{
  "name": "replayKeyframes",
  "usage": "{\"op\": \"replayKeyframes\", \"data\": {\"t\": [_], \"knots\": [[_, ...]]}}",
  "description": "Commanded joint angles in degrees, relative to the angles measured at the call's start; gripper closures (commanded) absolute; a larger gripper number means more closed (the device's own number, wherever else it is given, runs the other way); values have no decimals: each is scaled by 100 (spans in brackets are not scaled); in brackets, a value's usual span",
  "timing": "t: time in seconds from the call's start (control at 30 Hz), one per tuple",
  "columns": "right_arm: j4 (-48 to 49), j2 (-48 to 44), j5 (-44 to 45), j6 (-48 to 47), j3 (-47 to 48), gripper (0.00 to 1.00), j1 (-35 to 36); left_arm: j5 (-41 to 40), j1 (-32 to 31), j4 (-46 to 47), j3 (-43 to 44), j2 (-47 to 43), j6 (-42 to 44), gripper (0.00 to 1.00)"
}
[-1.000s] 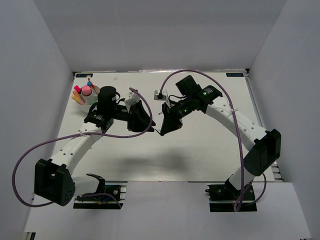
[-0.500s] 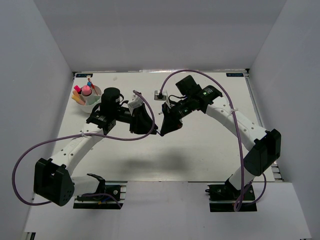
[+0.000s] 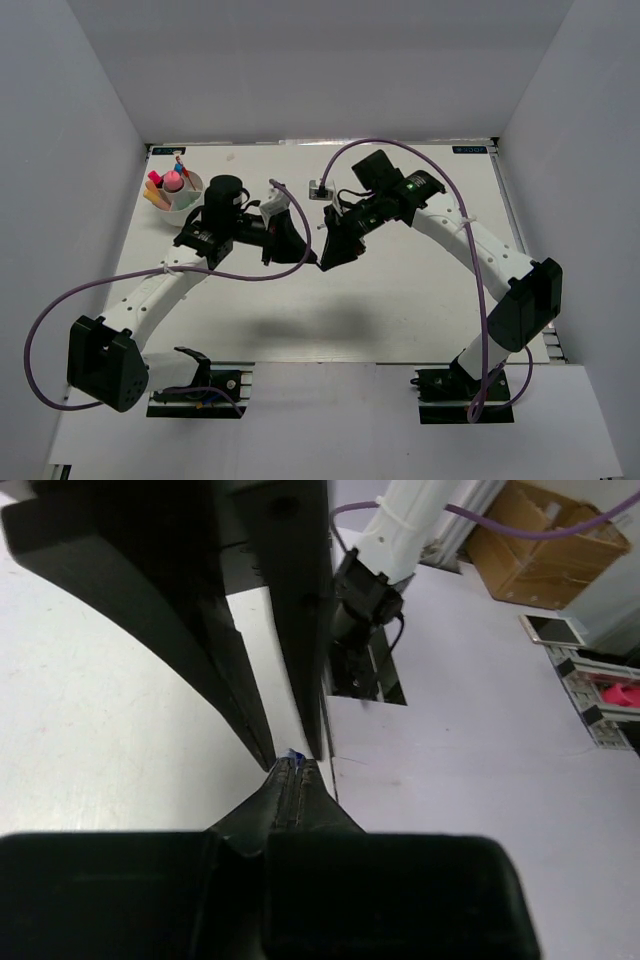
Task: Sort the stationery into containers
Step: Pass the stationery from the right arm to the left, then pass the stationery from the left arm to the right
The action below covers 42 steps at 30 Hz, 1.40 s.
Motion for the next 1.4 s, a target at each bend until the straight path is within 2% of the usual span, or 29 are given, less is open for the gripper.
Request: {"op": "replayKeyframes", "data": {"t": [0.0, 0.1, 0.13, 0.27, 0.4, 0.5, 0.57, 0.63, 0.77, 0.9, 0.97, 1.2, 1.37], "knots": [[37, -179, -355, 8, 297, 68, -6, -451, -34, 314, 126, -66, -513, 100], [-235, -240, -451, -211, 341, 50, -58, -566, -34, 710, -85, -320, -840, 100], [-314, -275, -530, -264, 324, 48, -67, -583, -34, 1233, -156, -383, -1050, 100], [-780, -267, -838, -529, 306, 44, -295, -689, -34, 2037, -350, -585, -1560, 100], [-658, -284, -1023, -266, 245, 41, -586, -1003, -34, 2820, -341, -629, -2438, 100], [-351, -319, -576, -89, 262, 44, -823, -1732, -34, 1771, 106, -480, -2773, 100], [-210, -372, -66, -89, 297, 47, -972, -1997, 36, 1425, 362, -305, -3124, 100], [106, -617, 380, -116, 210, 50, -1052, -2182, 89, 1291, 354, -234, -3660, 100], [1318, -1382, 998, -36, -580, 48, -1078, -2797, 89, 1424, 108, -331, -4697, 100], [1760, -1664, 1796, -115, -793, 48, -1035, -3720, 89, 371, 283, -234, -5453, 100], [1812, -1664, 1868, -378, -749, 48, -982, -4177, 89, 45, 414, -164, -5691, 100], [1285, -882, 2518, -827, 33, 46, -420, -4090, 89, 114, 546, 117, -6589, 100], [1723, -786, 2686, -889, -160, 44, -279, -3897, 89, 315, 459, 206, -6799, 100]]}}
